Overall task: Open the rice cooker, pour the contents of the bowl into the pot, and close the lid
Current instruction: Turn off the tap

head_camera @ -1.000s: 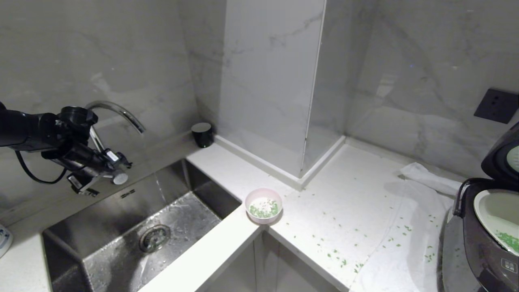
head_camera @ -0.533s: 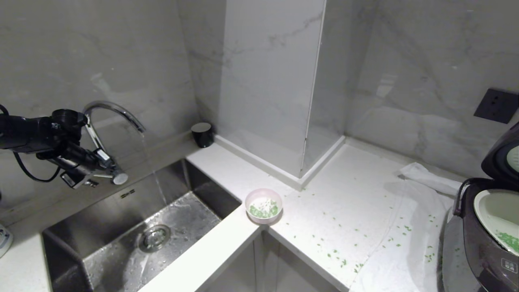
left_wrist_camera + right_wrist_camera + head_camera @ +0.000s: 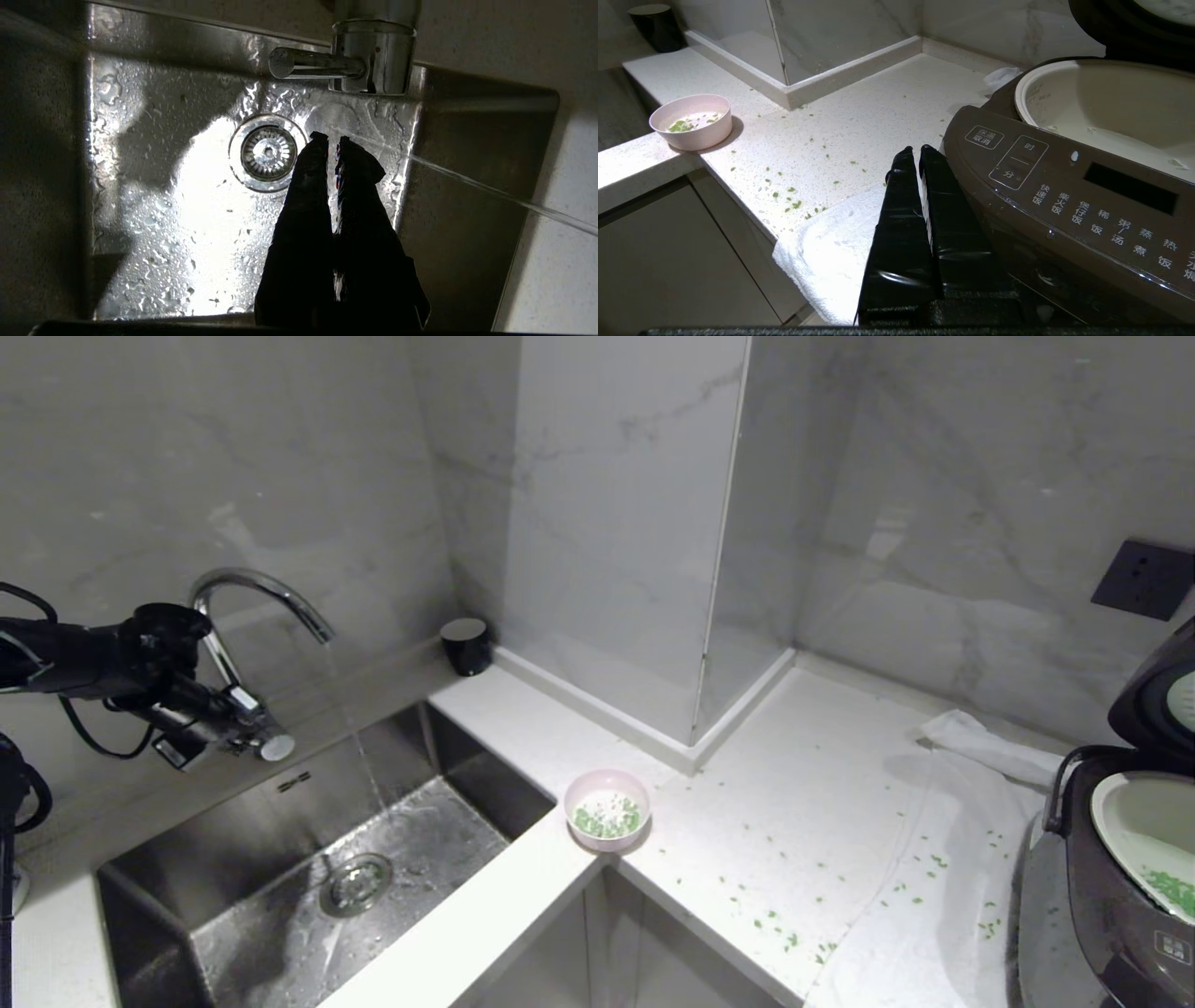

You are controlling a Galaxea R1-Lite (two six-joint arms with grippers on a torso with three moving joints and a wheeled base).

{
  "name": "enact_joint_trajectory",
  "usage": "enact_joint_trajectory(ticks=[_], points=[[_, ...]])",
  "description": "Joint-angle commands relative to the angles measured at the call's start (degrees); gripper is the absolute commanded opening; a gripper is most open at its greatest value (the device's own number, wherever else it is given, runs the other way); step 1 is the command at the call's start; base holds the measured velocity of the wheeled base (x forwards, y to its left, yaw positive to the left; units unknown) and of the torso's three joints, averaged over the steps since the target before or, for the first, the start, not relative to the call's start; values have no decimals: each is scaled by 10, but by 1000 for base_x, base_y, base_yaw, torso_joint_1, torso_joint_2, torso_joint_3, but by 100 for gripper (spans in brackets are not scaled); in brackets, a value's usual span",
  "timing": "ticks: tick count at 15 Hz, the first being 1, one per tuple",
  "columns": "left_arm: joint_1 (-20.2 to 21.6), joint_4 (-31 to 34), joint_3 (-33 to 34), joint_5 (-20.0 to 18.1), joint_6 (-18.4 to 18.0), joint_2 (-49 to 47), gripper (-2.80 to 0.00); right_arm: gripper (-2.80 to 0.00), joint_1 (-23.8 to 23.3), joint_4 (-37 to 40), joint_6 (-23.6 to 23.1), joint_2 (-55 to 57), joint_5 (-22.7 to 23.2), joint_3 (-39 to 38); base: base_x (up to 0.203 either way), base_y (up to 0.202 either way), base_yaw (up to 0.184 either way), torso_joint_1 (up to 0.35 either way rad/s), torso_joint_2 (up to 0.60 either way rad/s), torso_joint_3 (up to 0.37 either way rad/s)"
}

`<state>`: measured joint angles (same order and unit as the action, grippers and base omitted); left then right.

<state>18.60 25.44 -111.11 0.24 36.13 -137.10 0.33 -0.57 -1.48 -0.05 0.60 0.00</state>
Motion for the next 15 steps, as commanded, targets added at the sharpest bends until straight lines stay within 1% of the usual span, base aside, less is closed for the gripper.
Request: enact_joint_trajectory(ticks=[1, 2, 4, 5, 13, 14, 15], points=[[2, 0, -6, 0, 2, -21, -280, -280, 0, 0, 0, 0, 0, -1, 0, 0, 0, 0, 0, 0], [4, -3, -7, 0, 2, -23, -280, -280, 0, 0, 0, 0, 0, -1, 0, 0, 0, 0, 0, 0], [6, -45, -6, 2, 6, -29, -280, -280, 0, 0, 0, 0, 0, -1, 0, 0, 0, 0, 0, 0], [8, -54, -5, 7, 7, -31, -280, -280, 0, 0, 0, 0, 0, -1, 0, 0, 0, 0, 0, 0], [21, -80, -6, 9, 9, -35, -280, -280, 0, 0, 0, 0, 0, -1, 0, 0, 0, 0, 0, 0], [23, -87, -6, 15, 10, -35, -280, -280, 0, 0, 0, 0, 0, -1, 0, 0, 0, 0, 0, 0], [24, -101, -6, 29, 13, -37, -280, -280, 0, 0, 0, 0, 0, -1, 0, 0, 0, 0, 0, 0]])
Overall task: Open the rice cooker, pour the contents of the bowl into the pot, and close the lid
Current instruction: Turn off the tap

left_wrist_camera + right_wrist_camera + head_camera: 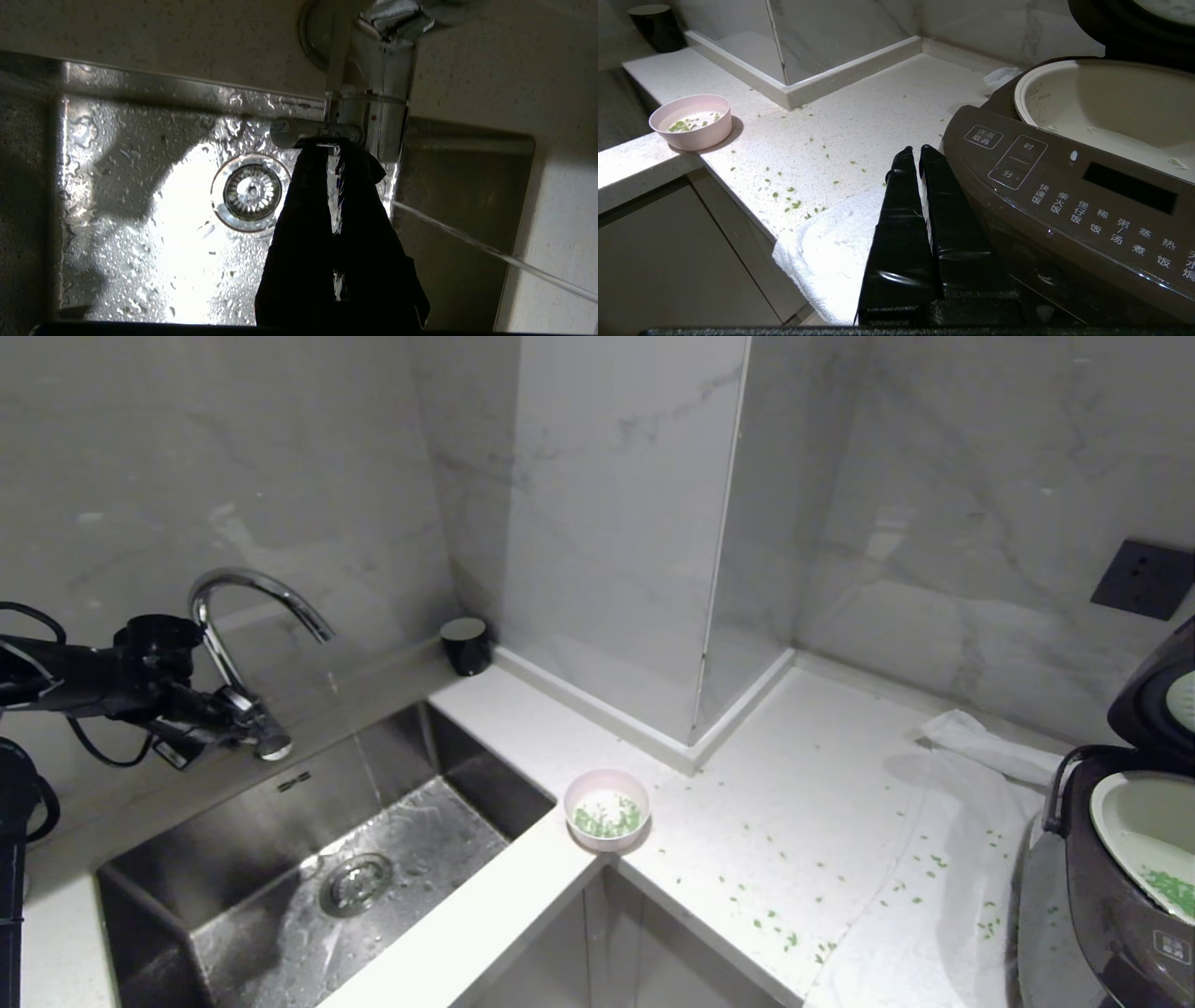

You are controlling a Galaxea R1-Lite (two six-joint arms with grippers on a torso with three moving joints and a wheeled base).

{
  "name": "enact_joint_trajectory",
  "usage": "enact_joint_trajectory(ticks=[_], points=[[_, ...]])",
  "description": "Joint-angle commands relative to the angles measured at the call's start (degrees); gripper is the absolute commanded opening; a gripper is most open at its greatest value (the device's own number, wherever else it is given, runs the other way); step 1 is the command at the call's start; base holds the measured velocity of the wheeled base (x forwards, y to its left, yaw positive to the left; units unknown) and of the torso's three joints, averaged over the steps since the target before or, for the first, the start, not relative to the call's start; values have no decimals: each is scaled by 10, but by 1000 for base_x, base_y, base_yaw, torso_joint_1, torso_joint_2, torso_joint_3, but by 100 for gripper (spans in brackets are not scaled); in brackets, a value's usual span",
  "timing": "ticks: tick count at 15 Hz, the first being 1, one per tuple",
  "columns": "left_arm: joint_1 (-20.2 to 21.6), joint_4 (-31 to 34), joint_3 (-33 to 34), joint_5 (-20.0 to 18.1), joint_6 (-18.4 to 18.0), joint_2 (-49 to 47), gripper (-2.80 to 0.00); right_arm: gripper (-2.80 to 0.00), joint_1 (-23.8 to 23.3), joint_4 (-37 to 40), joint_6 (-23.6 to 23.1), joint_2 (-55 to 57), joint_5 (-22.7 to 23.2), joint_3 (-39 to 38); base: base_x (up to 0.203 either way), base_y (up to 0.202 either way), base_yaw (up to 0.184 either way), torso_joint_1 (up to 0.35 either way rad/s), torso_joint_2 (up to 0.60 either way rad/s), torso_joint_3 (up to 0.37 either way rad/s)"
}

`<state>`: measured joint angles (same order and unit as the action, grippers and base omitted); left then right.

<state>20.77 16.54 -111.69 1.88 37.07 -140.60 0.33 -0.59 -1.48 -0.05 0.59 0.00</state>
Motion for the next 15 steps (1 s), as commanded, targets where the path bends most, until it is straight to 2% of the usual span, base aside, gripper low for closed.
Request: enact_joint_trajectory(ticks=[1, 3, 7, 9, 12, 15], points=[[3, -29, 0, 36, 5, -6, -280, -280, 0, 0, 0, 0, 0, -1, 0, 0, 0, 0, 0, 0], [5, -43, 0, 61, 5, -13, -280, -280, 0, 0, 0, 0, 0, -1, 0, 0, 0, 0, 0, 0], [3, -37, 1, 61, 8, -6, -280, -280, 0, 0, 0, 0, 0, -1, 0, 0, 0, 0, 0, 0], [1, -9, 2, 58, 10, 8, -280, -280, 0, 0, 0, 0, 0, -1, 0, 0, 0, 0, 0, 0], [-10, 42, 12, 33, 27, 39, -280, -280, 0, 0, 0, 0, 0, -1, 0, 0, 0, 0, 0, 0], [-22, 72, 44, -23, 30, 91, -280, -280, 0, 0, 0, 0, 0, -1, 0, 0, 0, 0, 0, 0]])
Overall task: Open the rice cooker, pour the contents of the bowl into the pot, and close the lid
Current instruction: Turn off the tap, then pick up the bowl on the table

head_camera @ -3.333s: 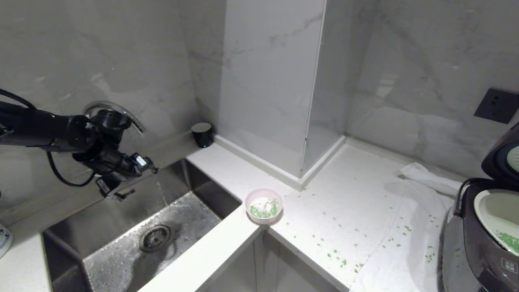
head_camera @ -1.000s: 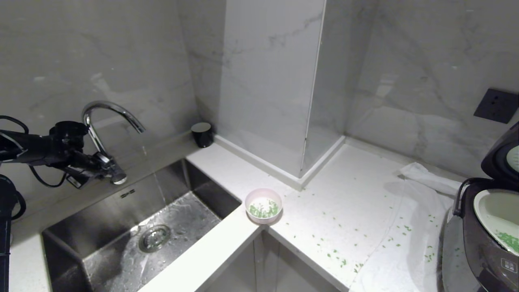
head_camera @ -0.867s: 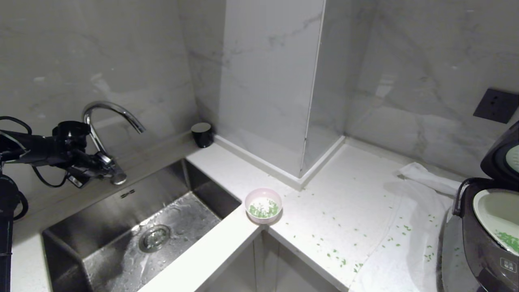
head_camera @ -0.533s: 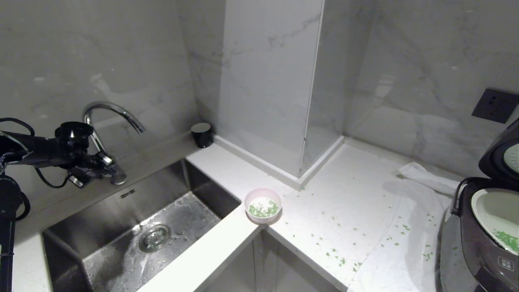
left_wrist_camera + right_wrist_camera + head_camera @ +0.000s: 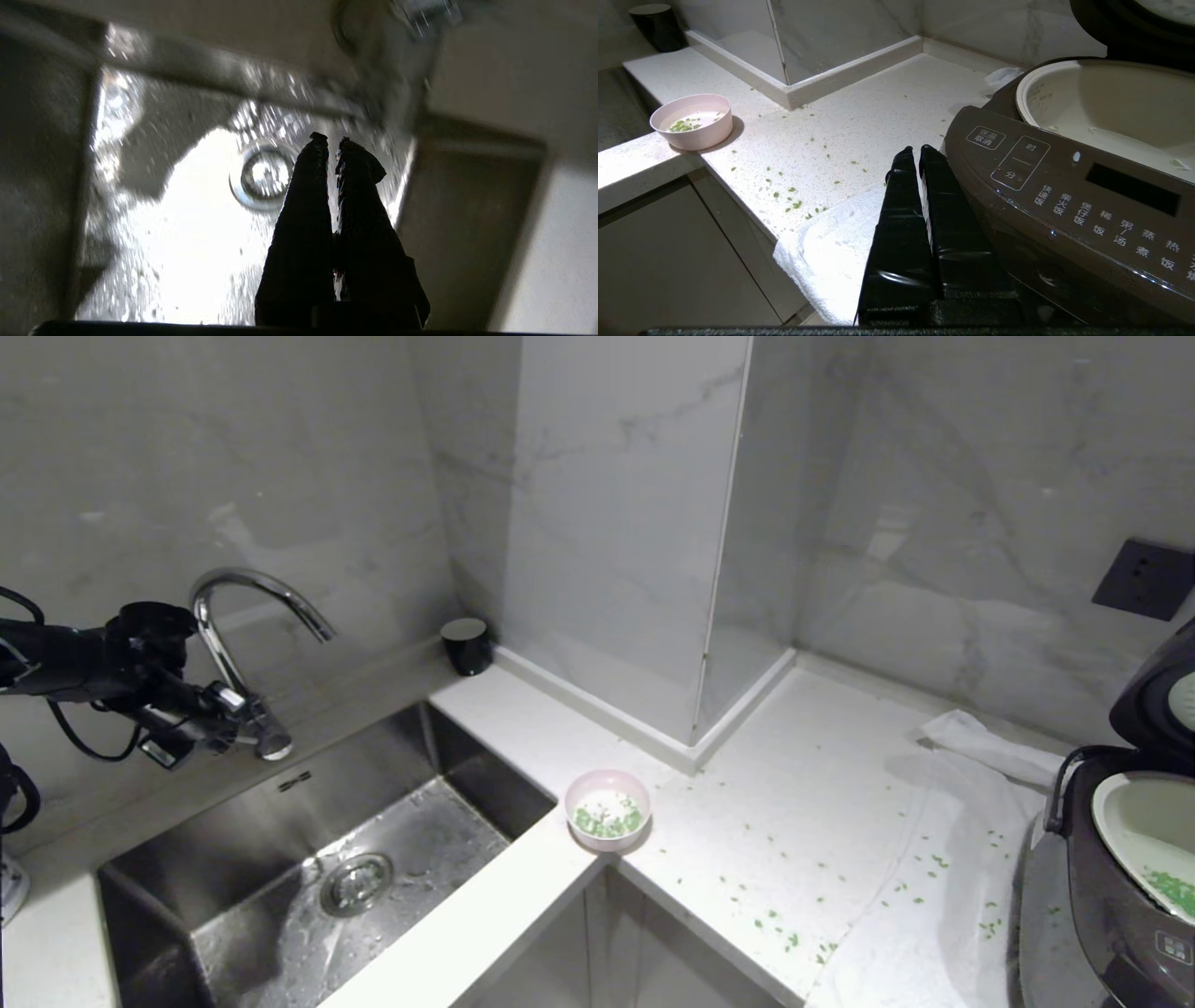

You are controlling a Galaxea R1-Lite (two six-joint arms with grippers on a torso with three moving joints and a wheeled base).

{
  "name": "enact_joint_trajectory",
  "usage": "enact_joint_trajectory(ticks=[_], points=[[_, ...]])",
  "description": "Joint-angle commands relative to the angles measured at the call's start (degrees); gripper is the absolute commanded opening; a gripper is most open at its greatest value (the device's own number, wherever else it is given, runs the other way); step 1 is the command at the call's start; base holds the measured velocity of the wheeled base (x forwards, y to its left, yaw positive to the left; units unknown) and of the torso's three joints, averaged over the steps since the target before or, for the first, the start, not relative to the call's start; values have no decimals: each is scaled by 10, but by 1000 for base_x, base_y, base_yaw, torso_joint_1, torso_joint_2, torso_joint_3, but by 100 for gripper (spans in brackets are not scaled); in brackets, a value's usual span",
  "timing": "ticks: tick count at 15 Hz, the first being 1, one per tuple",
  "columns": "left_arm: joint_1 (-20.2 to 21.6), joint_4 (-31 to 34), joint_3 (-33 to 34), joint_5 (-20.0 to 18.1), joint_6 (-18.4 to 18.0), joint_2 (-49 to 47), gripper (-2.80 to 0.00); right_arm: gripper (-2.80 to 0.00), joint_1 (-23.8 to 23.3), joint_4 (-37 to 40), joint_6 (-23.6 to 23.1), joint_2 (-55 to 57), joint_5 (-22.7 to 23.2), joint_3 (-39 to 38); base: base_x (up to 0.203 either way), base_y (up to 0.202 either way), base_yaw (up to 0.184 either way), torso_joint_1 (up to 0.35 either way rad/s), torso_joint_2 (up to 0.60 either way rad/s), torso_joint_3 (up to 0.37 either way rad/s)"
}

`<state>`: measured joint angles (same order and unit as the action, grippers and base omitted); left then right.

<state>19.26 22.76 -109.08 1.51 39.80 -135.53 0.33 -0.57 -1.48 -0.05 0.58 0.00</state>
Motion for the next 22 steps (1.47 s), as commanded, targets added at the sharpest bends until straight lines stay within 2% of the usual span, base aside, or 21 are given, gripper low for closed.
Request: enact_joint_trajectory(ticks=[1, 7, 10, 16, 22], points=[[-15, 13, 41, -33, 3, 61, -280, -280, 0, 0, 0, 0, 0, -1, 0, 0, 0, 0, 0, 0], [-103, 11, 177, -44, -5, 146, -280, -280, 0, 0, 0, 0, 0, -1, 0, 0, 0, 0, 0, 0], [-144, 11, 205, -72, -34, 176, -280, -280, 0, 0, 0, 0, 0, -1, 0, 0, 0, 0, 0, 0], [-238, 13, 201, -74, -36, 189, -280, -280, 0, 0, 0, 0, 0, -1, 0, 0, 0, 0, 0, 0], [-341, 12, 172, -61, -32, 168, -280, -280, 0, 0, 0, 0, 0, -1, 0, 0, 0, 0, 0, 0]])
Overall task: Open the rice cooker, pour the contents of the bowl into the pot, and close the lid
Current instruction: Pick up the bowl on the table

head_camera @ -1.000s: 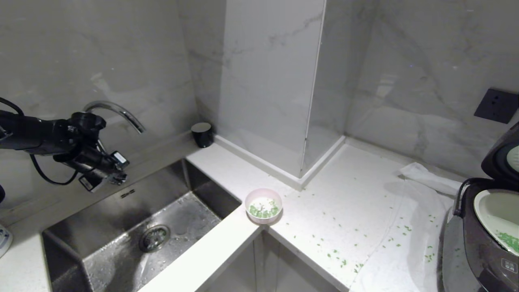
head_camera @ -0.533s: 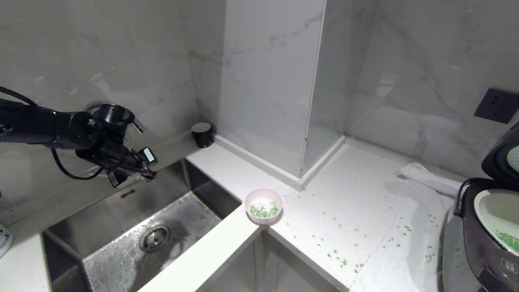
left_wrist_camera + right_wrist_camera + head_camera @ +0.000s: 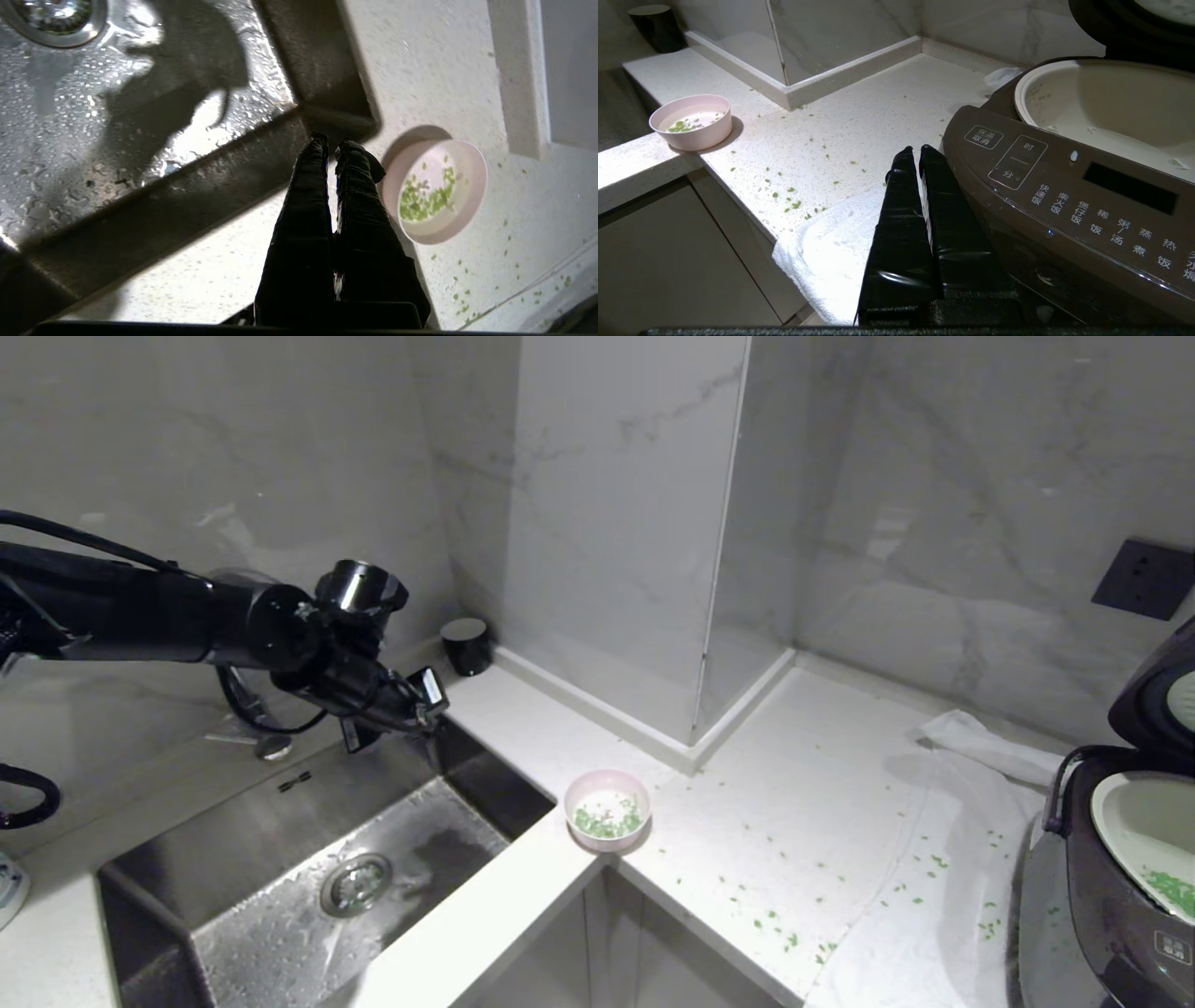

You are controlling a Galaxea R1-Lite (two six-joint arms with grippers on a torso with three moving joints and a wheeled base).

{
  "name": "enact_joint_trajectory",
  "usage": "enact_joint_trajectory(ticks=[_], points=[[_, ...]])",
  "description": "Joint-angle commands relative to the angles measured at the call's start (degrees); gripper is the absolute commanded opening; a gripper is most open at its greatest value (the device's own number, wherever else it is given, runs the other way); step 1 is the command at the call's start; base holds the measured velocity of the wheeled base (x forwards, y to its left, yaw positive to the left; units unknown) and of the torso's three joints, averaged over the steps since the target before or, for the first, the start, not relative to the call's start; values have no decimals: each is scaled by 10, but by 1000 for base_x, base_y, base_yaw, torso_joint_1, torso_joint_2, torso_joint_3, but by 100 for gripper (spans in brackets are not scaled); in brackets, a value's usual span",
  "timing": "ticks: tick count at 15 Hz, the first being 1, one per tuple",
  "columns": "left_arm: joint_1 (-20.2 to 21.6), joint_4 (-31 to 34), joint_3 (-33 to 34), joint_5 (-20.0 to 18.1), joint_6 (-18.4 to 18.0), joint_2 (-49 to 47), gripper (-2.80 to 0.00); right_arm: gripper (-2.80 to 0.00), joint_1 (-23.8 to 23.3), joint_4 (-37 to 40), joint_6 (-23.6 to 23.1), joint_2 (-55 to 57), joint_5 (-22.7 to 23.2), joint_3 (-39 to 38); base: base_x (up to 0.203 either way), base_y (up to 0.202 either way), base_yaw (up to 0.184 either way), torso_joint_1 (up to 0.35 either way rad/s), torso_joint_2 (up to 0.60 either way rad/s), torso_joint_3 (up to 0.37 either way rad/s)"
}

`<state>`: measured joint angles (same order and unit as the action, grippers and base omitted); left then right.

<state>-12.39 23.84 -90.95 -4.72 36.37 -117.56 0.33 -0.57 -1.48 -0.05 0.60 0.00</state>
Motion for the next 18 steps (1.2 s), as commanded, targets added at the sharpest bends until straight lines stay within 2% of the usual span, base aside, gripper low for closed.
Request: enact_joint_trajectory(ticks=[1, 4, 8, 12, 15, 18], points=[[-41, 2, -17, 6, 3, -20, -280, -280, 0, 0, 0, 0, 0, -1, 0, 0, 0, 0, 0, 0], [-85, 2, -34, 35, 3, -42, -280, -280, 0, 0, 0, 0, 0, -1, 0, 0, 0, 0, 0, 0], [-130, 1, -37, 45, 3, -67, -280, -280, 0, 0, 0, 0, 0, -1, 0, 0, 0, 0, 0, 0], [-156, 1, -52, 70, 4, -95, -280, -280, 0, 0, 0, 0, 0, -1, 0, 0, 0, 0, 0, 0], [-165, 1, -58, 72, 6, -91, -280, -280, 0, 0, 0, 0, 0, -1, 0, 0, 0, 0, 0, 0], [-166, 1, -4, 72, 7, -30, -280, -280, 0, 0, 0, 0, 0, -1, 0, 0, 0, 0, 0, 0]])
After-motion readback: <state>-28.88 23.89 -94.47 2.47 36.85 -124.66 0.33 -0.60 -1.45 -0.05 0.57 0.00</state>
